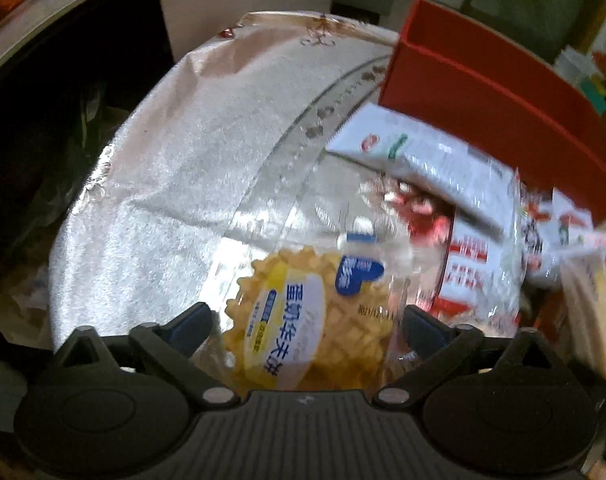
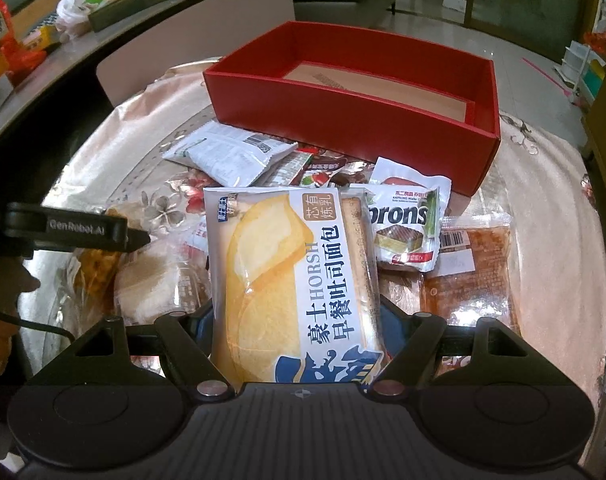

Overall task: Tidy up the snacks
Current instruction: 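Grasp the yellow waffle bag with the left tool while the right tool lifts the toast bag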

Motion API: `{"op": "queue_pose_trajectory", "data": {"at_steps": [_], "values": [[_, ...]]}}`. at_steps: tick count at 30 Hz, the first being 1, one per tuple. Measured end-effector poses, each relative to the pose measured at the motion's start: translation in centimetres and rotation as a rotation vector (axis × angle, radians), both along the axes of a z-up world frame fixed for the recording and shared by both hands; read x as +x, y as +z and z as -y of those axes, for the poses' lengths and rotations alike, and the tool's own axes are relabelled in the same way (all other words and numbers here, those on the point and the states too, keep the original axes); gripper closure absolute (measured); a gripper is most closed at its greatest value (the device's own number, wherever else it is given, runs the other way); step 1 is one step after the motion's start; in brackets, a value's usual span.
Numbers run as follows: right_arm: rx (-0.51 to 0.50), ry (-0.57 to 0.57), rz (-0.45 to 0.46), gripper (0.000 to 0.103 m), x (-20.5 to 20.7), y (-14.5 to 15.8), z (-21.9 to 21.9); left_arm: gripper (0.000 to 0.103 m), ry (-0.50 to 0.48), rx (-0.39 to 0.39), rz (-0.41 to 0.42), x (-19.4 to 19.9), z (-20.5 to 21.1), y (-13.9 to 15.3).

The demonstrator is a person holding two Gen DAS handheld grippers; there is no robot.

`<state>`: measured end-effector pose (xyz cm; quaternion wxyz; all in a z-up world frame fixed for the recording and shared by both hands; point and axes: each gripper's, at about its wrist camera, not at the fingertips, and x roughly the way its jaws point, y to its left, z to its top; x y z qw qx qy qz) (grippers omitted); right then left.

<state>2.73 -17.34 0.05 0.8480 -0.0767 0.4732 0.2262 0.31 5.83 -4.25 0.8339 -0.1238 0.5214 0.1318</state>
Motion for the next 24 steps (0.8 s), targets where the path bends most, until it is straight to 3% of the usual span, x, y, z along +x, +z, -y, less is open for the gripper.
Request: {"op": "queue_pose_trajectory", "data": {"at_steps": [2, 5, 10, 15, 20, 24], "values": [[0.002, -0.002, -0.001, 0.022, 0.0, 0.1, -0.2, 0.024, -0.027, 0.033, -0.009, -0.5, 0.3, 0.1], [0.0, -0.009, 0.02, 0.022, -0.5, 0.7, -0.3, 0.033, -0.049, 0.018, 0.001, -1.6, 0.2, 0.9], [0.02, -0.055, 0.06, 0.023, -3.3, 2.3, 0.3, 0.034, -0.056, -0.01, 0.056, -4.4, 0.1, 3.0], [0.024, -0.1, 0.109, 0.023, -6.1, 5.3, 1.2, 0.035, -0.077, -0.049, 0.154, -5.0, 0.3, 7.1], [0.071, -0.132, 0.193, 0.023, -4.9, 7.7, 2.2, 0.035, -0.184, 0.032, 0.258, -2.9, 3.6, 10.1], [0.096, -0.19, 0.172, 0.023, -2.0, 7.4, 3.3, 0.035, -0.222, 0.038, 0.292, -0.1, 5.1, 11.1]]}}
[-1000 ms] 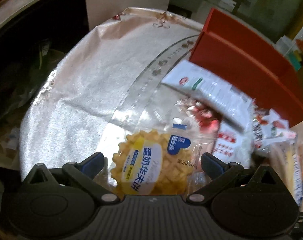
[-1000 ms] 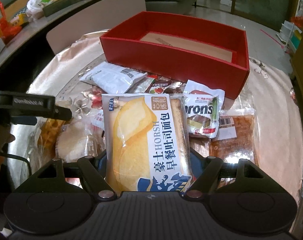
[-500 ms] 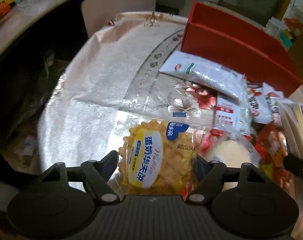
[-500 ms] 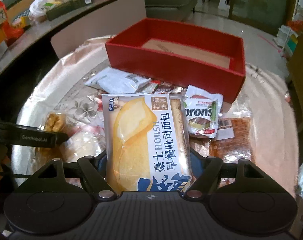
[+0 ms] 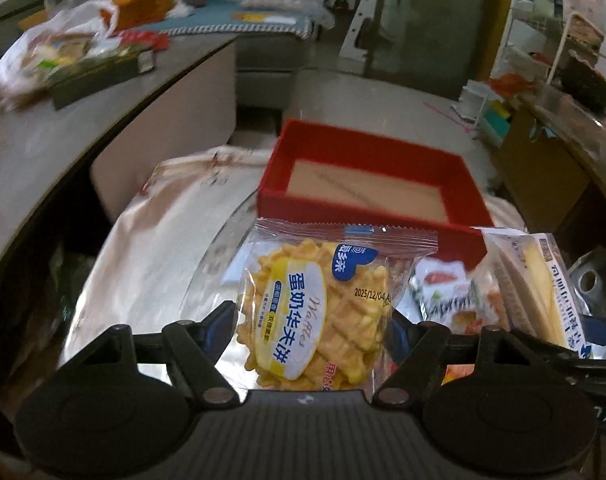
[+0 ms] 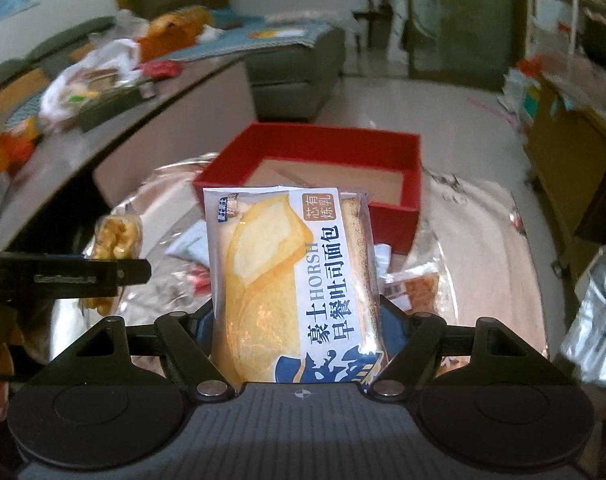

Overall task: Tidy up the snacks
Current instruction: 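Grasp the yellow waffle bag with the left tool while the right tool lifts the toast bag, then carry both bags over the red box and lower them inside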

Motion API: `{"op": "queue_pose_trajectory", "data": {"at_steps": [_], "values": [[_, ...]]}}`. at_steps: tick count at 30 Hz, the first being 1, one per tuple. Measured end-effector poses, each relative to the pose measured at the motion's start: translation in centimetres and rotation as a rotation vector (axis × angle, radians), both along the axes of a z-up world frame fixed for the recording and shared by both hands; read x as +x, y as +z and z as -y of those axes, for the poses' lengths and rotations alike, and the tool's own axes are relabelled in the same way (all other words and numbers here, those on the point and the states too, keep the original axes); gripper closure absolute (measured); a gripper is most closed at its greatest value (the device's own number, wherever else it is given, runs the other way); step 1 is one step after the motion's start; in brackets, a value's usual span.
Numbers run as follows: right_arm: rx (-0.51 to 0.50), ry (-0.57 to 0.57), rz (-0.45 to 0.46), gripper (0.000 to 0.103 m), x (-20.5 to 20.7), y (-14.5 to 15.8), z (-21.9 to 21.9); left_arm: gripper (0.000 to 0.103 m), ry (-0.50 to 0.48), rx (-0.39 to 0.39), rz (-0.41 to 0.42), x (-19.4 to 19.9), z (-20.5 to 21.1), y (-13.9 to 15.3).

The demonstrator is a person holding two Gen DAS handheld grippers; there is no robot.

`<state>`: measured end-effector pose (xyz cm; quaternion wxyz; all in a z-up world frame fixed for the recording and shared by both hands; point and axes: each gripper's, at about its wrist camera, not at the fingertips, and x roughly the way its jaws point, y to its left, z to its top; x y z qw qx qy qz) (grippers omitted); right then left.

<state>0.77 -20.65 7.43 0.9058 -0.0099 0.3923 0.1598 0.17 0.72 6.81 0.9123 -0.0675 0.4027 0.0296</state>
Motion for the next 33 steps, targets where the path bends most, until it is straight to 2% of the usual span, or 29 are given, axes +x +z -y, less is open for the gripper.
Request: {"op": "queue_pose_trajectory", "data": {"at_steps": [4, 9, 14, 18, 33], "values": [[0.002, -0.016, 0.02, 0.023, 2.1, 0.4, -0.2, 0.034, -0.017, 0.056, 0.048, 2.1, 1.3, 0.5], [0.007, -0.019, 0.055, 0.023, 3.8, 1.2, -0.6, 0.034, -0.039, 0.055, 0.051, 4.3, 1.7, 0.3], [0.005, -0.04, 0.075, 0.023, 5.4, 1.4, -0.6, 0.034, -0.041, 0.104, 0.084, 5.8, 2.0, 0.3], [-0.012, -0.046, 0.077, 0.023, 6.8, 1.2, -0.9, 0.034, -0.04, 0.091, 0.101, 7.3, 2.2, 0.7], [-0.019, -0.073, 0.07, 0.023, 11.7, 0.7, -0.7, 0.034, -0.043, 0.127, 0.132, 12.6, 3.8, 0.7]]}}
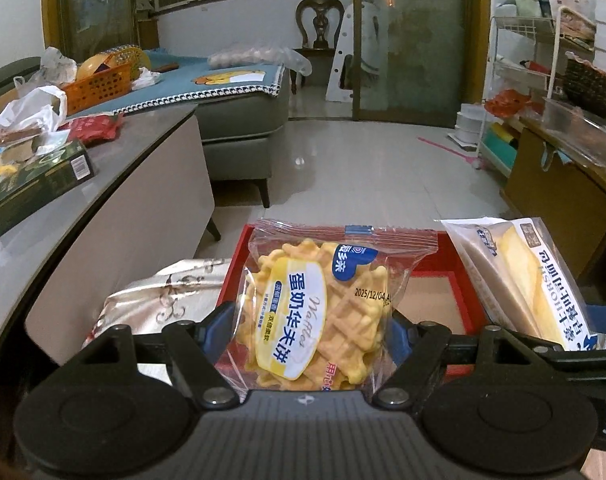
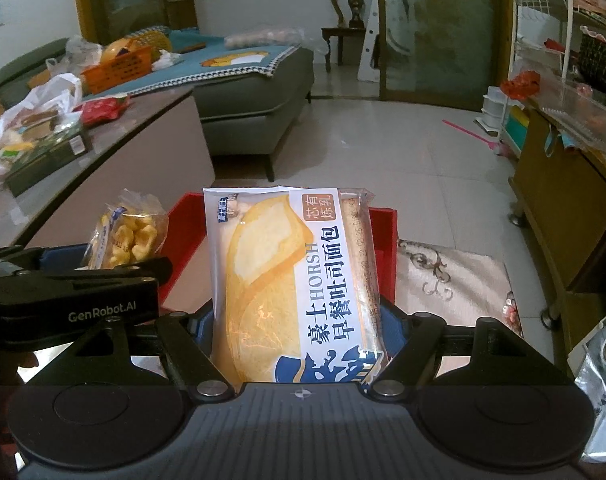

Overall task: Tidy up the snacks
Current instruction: 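Carry both bags over the red box and lower them inside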

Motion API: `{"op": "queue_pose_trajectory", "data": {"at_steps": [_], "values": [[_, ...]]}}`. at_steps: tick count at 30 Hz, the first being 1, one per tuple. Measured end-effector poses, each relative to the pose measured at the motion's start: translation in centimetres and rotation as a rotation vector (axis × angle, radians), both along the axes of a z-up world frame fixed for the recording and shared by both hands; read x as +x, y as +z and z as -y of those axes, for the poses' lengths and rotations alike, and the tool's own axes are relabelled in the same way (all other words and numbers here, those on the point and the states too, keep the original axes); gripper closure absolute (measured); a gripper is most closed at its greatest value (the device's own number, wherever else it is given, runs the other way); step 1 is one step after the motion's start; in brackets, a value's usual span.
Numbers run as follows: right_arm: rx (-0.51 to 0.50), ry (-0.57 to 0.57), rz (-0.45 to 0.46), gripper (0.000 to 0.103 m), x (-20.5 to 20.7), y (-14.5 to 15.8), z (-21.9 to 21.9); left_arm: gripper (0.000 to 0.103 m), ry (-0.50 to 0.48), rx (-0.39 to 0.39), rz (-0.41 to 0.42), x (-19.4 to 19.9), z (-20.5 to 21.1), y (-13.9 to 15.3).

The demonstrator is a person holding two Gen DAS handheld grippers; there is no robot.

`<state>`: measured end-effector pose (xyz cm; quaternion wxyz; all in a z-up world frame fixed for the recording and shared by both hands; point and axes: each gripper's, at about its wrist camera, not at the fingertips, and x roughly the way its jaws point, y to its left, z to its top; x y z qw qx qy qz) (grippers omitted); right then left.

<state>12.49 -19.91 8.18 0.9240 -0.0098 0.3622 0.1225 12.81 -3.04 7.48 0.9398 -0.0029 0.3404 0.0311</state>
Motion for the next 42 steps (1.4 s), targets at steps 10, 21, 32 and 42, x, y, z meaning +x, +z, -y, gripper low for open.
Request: {"op": "queue_pose_trajectory", "data": {"at_steps": [10, 21, 32, 42], "values": [[0.002, -0.014, -0.015, 0.023, 2.6, -0.9, 0.1, 0.034, 0.014, 0.011, -0.006, 3.0, 0.4, -0.9], [-0.002, -0.011, -0.03, 0.023, 5.1, -1.9, -0.3, 0.034, 0.032, 0.001, -0.019, 5.4, 0.1, -2.2], [0.005, -0.015, -0.058, 0.023, 7.7, -3.6, -0.2, 0.034, 0.041, -0.028, -0.053, 7.7, -0.2, -4.3], [0.0, -0.015, -0.089, 0.023, 9.8, -6.0, -0.5, 0.035, 0.063, -0.01, -0.103, 9.6, -0.2, -6.9]]}}
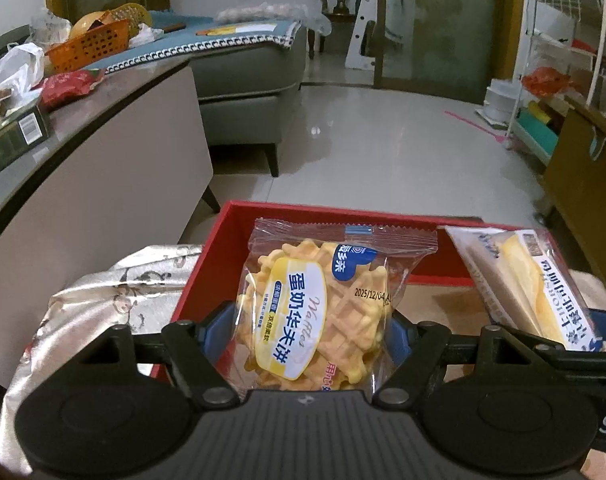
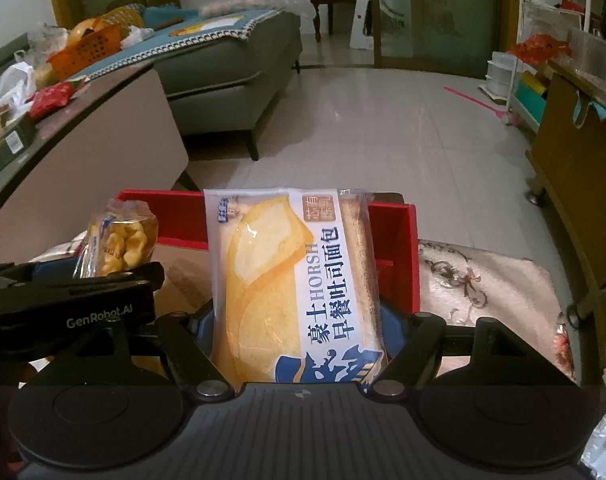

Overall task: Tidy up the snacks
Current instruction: 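Carry both bags over the red box and lower them inside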

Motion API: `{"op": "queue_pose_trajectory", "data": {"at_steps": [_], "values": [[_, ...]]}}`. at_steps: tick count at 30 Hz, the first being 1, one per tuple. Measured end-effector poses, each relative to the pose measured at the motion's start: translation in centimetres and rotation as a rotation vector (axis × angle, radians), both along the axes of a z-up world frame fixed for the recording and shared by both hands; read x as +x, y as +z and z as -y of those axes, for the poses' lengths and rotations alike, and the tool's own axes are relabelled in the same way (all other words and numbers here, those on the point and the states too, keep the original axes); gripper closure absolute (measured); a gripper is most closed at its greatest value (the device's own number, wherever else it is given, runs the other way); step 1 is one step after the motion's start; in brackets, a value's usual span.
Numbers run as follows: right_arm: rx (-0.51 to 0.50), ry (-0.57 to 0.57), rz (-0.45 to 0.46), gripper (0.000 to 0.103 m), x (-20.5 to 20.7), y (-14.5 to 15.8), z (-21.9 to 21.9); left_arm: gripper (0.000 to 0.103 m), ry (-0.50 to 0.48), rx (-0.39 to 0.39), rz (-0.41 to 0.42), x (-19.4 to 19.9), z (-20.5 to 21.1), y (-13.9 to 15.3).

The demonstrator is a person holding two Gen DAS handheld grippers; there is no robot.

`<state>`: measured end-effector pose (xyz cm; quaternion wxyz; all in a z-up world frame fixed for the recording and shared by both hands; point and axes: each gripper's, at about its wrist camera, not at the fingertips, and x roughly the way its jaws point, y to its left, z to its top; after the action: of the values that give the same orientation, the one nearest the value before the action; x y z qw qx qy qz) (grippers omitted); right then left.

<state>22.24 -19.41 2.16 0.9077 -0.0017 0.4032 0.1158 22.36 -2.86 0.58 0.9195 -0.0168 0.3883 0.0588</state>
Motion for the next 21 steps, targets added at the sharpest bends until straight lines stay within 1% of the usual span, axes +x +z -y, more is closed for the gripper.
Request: {"op": "queue_pose_trajectory", "data": {"at_steps": [3, 8, 12, 18, 21], "values": [[-0.013, 0.004, -0.007, 0.023, 0.2, -0.8, -0.3, 0.035, 0.003, 0.025, -0.03, 0.2, 0.2, -1.0], [-0.062, 0.032, -0.023, 0.023, 0.1, -2.1, -1.3, 0.034, -0.006, 0.06, -0.073, 0.0, 0.2, -2.3], [-0.094, 0.045, -0.041, 0.023, -0.2, -2.0, -1.7, 0.035, -0.006, 0.065, -0.104, -0.9, 0.2, -2.7], [-0.141, 0.053, -0.068, 0.023, -1.0, -2.0, -2.3, 0.035, -0.022, 0.062, -0.13, -2.3, 0.2, -2.4], [-0.165, 0.063, -0.081, 0.023, -1.6, -1.9, -2.6, 0.035, -0.032, 0.076, -0.148, -3.0, 0.3, -2.5]]}}
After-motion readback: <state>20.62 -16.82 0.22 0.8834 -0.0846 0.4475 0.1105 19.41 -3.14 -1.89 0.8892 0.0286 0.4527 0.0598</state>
